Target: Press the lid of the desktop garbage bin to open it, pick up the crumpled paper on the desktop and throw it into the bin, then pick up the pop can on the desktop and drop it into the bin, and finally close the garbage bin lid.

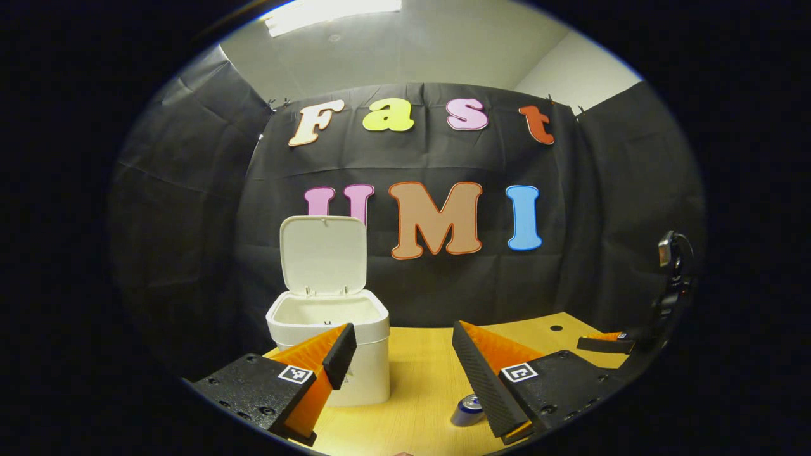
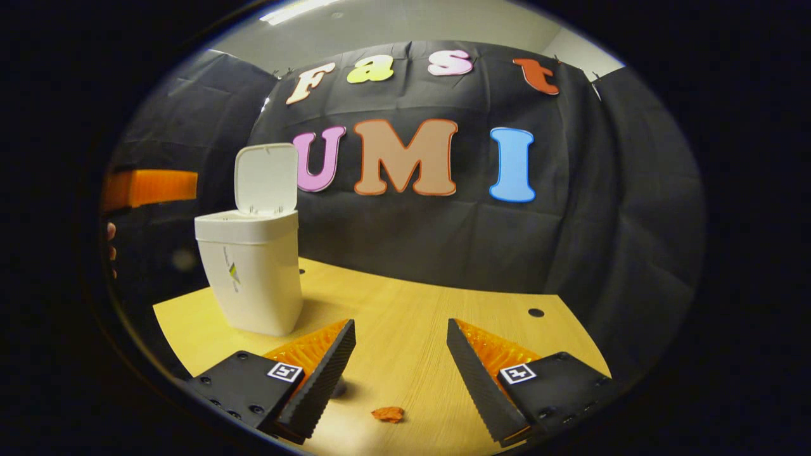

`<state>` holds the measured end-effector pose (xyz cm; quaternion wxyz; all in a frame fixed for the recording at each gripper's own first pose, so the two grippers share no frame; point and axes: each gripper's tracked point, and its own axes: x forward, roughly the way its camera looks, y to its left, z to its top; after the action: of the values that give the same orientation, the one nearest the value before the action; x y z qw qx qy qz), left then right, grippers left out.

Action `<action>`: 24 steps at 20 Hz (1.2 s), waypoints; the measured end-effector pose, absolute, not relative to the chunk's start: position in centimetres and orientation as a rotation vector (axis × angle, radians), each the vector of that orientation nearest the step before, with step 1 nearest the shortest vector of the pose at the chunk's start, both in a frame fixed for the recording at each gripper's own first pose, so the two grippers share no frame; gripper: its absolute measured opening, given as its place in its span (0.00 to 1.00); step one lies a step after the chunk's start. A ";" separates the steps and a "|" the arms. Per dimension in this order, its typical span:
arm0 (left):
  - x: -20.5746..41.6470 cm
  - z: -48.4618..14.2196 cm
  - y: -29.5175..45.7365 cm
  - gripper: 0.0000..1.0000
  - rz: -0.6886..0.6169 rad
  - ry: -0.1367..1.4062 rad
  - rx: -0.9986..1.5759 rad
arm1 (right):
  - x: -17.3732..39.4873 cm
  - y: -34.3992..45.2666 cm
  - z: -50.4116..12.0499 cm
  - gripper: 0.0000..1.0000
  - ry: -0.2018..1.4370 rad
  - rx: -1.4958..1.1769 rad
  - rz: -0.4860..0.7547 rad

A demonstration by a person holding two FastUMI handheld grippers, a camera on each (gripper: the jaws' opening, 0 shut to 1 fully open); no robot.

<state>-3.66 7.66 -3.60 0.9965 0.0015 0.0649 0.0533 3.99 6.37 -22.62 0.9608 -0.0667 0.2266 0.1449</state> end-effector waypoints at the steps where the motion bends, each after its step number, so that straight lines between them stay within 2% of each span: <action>1: -3.8 -3.7 7.7 0.92 0.110 0.137 0.006 | 3.9 6.3 -24.0 0.97 0.486 -0.146 0.300; 2: -4.0 -3.8 7.7 0.94 0.114 0.141 0.008 | 3.6 6.3 -25.3 0.97 0.512 -0.155 0.305; 8: -4.8 -4.7 8.4 0.92 0.141 0.178 0.029 | 2.5 6.2 -32.8 0.97 0.668 -0.219 0.322; 15: -5.3 -5.0 9.3 0.94 0.168 0.202 0.056 | 0.2 5.2 -40.9 0.87 0.878 -0.304 0.318; 16: -5.4 -5.1 9.4 0.92 0.171 0.207 0.060 | 0.0 5.1 -41.3 0.92 0.888 -0.302 0.324; 17: -5.3 -5.1 9.5 0.92 0.173 0.210 0.064 | 0.0 5.2 -41.6 0.83 0.897 -0.299 0.329; 18: -5.3 -5.1 9.5 0.92 0.174 0.213 0.067 | -0.2 5.3 -41.8 0.84 0.906 -0.294 0.341; 19: -5.3 -5.2 9.6 0.92 0.174 0.215 0.069 | -0.1 5.3 -42.0 0.73 0.902 -0.293 0.343; 20: -5.3 -5.4 9.6 0.92 0.174 0.219 0.070 | 0.0 5.4 -41.9 0.68 0.901 -0.295 0.356; 23: -5.2 -5.5 9.6 0.92 0.172 0.224 0.068 | -0.1 5.6 -41.9 0.45 0.906 -0.291 0.385; 24: -5.2 -5.4 9.5 0.92 0.169 0.221 0.067 | -0.3 5.6 -41.5 0.45 0.905 -0.281 0.390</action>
<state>-5.19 9.48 -5.37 0.9898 0.0336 0.1104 0.0840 -0.34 5.58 -41.50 0.8716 -0.1345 0.4329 0.1864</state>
